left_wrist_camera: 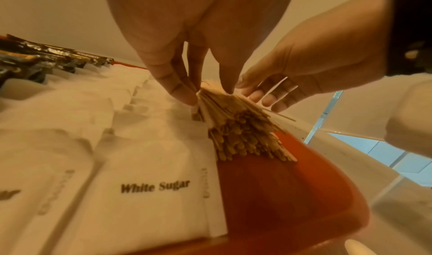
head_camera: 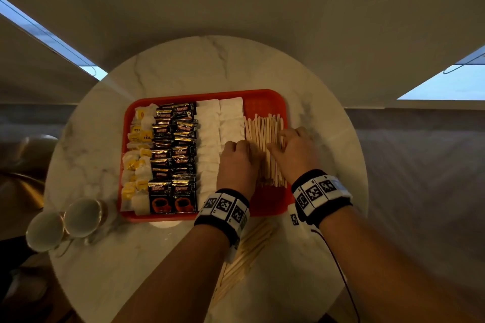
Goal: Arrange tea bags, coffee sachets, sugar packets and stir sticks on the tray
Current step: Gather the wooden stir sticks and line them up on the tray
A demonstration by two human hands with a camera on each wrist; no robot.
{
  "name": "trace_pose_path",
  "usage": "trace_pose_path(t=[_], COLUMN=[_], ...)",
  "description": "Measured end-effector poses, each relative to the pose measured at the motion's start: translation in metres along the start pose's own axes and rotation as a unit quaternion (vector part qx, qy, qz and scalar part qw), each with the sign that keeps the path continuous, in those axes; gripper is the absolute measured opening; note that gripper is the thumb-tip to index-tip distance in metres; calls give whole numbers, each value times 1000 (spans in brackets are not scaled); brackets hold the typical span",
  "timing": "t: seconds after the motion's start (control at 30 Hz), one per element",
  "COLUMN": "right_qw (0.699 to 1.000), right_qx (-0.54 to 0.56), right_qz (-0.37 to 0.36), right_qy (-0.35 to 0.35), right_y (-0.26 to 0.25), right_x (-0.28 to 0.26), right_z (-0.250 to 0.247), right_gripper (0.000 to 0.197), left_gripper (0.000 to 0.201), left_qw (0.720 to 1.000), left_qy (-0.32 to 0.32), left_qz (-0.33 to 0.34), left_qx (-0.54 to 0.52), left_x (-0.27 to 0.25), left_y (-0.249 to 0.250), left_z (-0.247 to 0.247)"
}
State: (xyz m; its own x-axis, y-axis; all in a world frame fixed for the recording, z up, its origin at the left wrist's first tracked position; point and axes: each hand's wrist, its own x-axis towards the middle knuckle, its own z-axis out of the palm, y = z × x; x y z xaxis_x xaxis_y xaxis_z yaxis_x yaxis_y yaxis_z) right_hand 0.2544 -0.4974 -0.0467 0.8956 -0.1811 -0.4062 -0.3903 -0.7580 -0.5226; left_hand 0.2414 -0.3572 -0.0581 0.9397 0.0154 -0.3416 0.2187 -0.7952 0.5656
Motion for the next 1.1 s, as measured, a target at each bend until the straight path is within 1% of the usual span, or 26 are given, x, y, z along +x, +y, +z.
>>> trace_pose_path(t=[0.07, 0.2, 0.27, 0.33, 0.43, 0.63, 0.73, 0.8, 0.87, 0.97, 1.03, 1.1], right_qw=[1000, 1000, 1000, 1000, 999, 999, 999, 999, 999, 999, 997, 996], right_qx=[-16, -3, 6, 14, 12, 28, 10, 1, -2, -26, -61, -70], right_qz=[14, 7, 13, 19, 22, 22, 23, 24, 20, 11, -7, -34], right_qy=[-12, -14, -8, 4, 20, 34, 26, 22, 26, 34, 39, 40], right_y=[1, 4, 4, 4, 5, 8, 7, 6, 5, 3, 1, -2], right_x=[-2, -6, -9, -11, -14, -13, -13, -13, -14, -21, -33, -51], right_z=[2, 13, 18, 21, 23, 24, 24, 23, 22, 17, 15, 17], right_gripper=[53, 46, 43, 41, 42, 46, 39, 39, 40, 41, 42, 40], left_gripper=[41, 39, 43, 44, 40, 38, 37, 39, 38, 31, 28, 27], left_qw=[1000, 1000, 1000, 1000, 999, 999, 999, 999, 998, 996, 995, 994], left_qy=[-19, -21, -26, -22, -8, -13, -11, -12, -9, 5, -4, -27], left_qz=[-1, 18, 17, 17, 23, 18, 23, 35, 53, 84, 99, 101], left_qx=[11, 9, 0, -13, -33, -24, -25, -32, -38, -31, -6, 25], left_x=[1, 0, -3, -6, -8, -5, -3, -4, -9, -22, -36, -54], left_y=[1, 1, 0, 0, -2, -7, -9, -10, -12, -19, -29, -45], left_z=[0, 1, 1, 2, 3, 4, 3, 0, -4, -14, -23, -33])
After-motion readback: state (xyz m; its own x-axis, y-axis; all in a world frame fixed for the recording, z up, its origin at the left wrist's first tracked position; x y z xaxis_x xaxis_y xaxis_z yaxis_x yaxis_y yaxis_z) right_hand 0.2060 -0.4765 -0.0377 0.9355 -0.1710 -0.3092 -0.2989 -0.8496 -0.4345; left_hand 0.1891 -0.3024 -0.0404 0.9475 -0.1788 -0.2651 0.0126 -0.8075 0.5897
